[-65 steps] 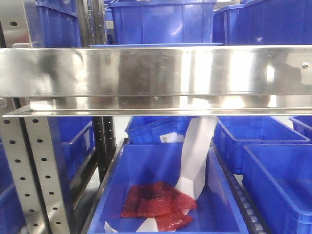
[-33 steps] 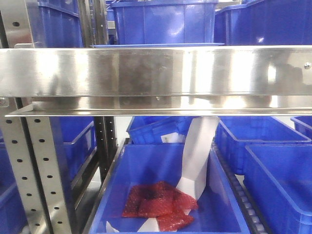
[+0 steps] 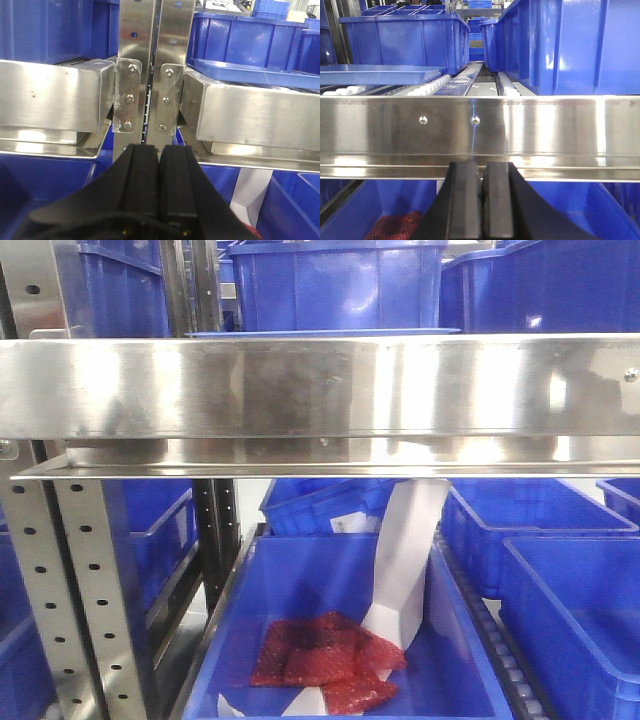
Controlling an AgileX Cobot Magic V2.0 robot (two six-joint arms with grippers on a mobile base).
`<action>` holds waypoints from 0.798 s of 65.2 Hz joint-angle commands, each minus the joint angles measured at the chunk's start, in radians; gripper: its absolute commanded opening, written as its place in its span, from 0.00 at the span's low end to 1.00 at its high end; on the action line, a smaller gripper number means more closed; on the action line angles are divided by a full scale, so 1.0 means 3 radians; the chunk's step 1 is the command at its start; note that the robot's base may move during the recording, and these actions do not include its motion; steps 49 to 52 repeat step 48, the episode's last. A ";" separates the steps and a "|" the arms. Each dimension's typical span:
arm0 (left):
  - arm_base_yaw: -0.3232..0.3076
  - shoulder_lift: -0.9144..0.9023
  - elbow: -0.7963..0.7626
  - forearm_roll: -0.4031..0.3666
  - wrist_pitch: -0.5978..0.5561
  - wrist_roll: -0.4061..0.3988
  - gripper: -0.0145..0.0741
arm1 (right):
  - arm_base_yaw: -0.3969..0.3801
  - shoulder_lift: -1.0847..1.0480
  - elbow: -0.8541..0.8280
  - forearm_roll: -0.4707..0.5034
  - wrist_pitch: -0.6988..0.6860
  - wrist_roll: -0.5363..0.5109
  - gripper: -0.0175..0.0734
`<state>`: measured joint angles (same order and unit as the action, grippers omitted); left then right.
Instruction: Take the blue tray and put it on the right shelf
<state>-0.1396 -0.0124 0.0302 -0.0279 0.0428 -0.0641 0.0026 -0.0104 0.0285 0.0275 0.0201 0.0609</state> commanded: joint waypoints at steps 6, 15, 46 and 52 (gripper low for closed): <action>0.0005 -0.0045 0.0094 -0.0008 -0.0263 0.0021 0.11 | -0.0016 -0.0066 -0.0077 0.0002 -0.0288 -0.0023 0.25; 0.0005 -0.0045 0.0094 -0.0008 -0.0263 0.0021 0.11 | -0.0016 -0.0066 -0.0077 0.0002 -0.0288 -0.0023 0.25; 0.0005 -0.0045 0.0094 -0.0008 -0.0263 0.0021 0.11 | -0.0016 -0.0066 -0.0077 0.0002 -0.0288 -0.0023 0.25; 0.0005 -0.0045 0.0094 -0.0008 -0.0263 0.0021 0.11 | -0.0016 -0.0066 -0.0077 0.0002 -0.0288 -0.0023 0.25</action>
